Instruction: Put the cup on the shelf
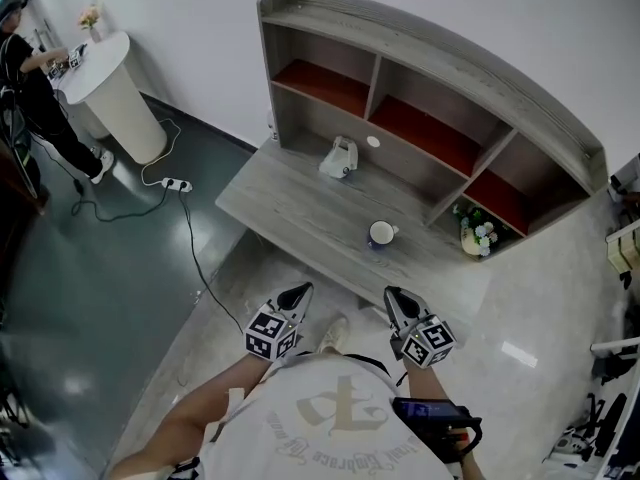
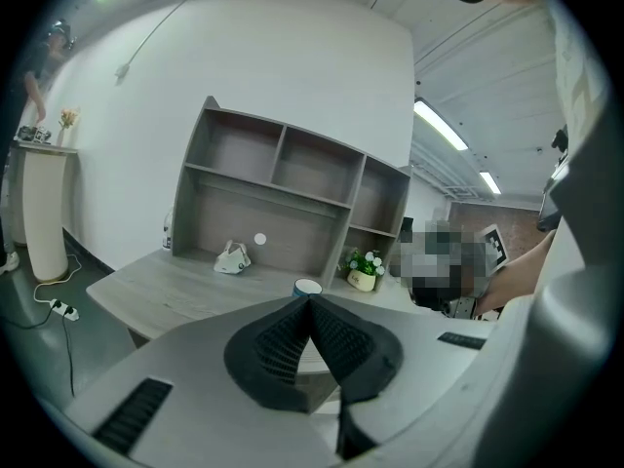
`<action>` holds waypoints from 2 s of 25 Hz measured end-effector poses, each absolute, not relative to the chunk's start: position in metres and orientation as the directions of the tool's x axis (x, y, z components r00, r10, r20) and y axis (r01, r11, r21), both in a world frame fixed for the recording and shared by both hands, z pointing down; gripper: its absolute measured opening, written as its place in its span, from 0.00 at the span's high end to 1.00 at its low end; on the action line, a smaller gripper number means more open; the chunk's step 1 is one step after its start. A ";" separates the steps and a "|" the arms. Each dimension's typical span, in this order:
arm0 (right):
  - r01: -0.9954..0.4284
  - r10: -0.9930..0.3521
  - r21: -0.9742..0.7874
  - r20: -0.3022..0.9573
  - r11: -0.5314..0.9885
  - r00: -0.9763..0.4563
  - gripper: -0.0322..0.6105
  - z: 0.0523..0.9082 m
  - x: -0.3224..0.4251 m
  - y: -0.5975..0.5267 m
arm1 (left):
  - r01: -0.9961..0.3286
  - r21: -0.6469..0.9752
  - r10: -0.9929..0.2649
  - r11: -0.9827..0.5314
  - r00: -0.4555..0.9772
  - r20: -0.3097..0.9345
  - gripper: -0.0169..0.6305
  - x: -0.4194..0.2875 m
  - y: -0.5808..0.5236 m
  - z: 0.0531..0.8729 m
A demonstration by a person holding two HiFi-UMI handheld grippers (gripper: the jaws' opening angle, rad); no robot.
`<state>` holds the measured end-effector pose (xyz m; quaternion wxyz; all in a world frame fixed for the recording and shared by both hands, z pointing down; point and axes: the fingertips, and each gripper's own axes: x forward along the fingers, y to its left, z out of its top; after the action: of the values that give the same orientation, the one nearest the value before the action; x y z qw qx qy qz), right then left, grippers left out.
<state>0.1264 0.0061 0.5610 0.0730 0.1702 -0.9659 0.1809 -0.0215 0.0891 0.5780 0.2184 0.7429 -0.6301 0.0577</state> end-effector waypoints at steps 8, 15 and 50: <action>-0.374 -0.328 -0.330 0.189 0.867 -0.926 0.94 0.561 0.123 -0.043 | -0.963 0.236 -0.905 -0.128 0.211 0.370 0.97 -0.028 0.040 0.570; -0.391 -0.338 -0.335 0.207 0.857 -0.918 0.94 0.575 0.129 -0.073 | -0.964 0.225 -0.901 -0.145 0.222 0.373 0.97 -0.024 0.003 0.566; -0.602 -0.522 -0.298 0.308 0.741 -0.795 0.94 0.616 0.107 -0.120 | -0.889 0.248 -0.807 -0.385 0.454 0.376 0.97 -0.052 -0.094 0.568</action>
<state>0.1072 -0.1200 0.6160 0.1029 0.3029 -0.9274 0.1940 -0.0518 -0.0938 0.5679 0.2102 0.8264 -0.5132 0.0972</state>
